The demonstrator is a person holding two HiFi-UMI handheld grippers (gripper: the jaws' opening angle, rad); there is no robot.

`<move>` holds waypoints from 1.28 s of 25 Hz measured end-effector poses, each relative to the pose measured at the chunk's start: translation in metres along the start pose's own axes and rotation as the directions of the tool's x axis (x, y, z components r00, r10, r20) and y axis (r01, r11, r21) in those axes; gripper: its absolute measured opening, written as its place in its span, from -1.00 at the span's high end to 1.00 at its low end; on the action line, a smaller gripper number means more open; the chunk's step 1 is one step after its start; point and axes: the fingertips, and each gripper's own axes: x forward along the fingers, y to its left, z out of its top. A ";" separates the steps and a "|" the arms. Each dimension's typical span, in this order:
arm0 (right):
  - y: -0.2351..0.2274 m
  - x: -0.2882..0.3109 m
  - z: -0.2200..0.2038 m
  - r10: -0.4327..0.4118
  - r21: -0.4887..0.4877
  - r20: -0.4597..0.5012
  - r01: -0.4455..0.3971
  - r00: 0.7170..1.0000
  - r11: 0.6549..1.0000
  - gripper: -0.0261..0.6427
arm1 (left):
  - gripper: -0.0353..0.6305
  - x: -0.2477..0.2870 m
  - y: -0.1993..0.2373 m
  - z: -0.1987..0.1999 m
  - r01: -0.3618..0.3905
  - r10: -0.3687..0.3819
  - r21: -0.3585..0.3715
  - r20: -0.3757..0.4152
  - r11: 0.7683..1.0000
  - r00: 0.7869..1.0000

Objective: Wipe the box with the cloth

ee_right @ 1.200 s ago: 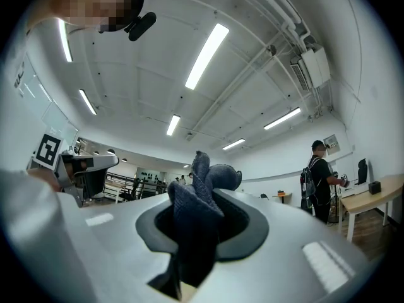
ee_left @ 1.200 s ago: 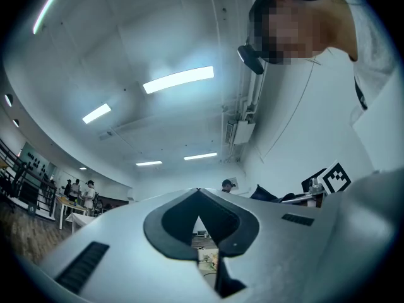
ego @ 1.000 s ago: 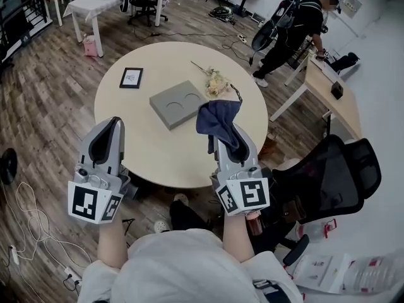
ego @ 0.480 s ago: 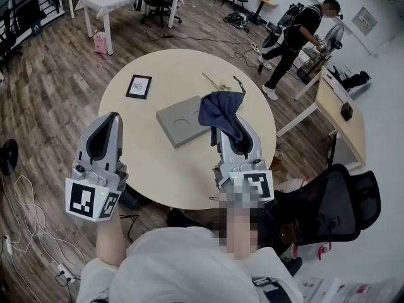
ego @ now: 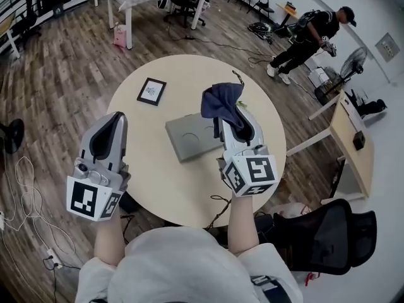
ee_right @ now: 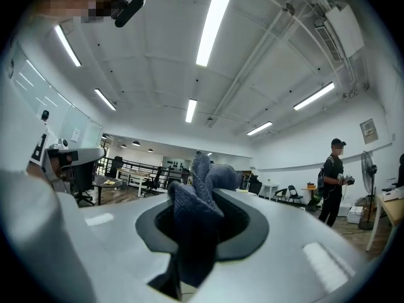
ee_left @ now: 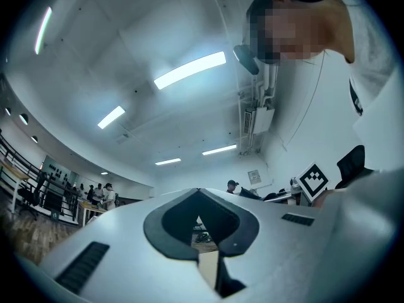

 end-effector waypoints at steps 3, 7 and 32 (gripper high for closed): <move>-0.001 0.023 -0.029 0.044 0.020 -0.066 -0.043 0.997 0.999 0.66 | 0.88 0.002 0.009 -0.011 -0.045 0.045 0.000 -0.028 0.999 0.999; 0.005 0.049 -0.072 0.094 0.058 -0.159 -0.086 0.983 0.995 0.66 | 0.88 0.001 0.022 -0.024 -0.095 0.094 -0.003 -0.064 0.996 0.993; 0.058 0.125 -0.282 0.298 0.231 -0.537 -0.203 0.789 0.952 0.64 | 0.88 -0.028 0.049 -0.076 -0.269 0.269 0.031 -0.217 0.963 0.938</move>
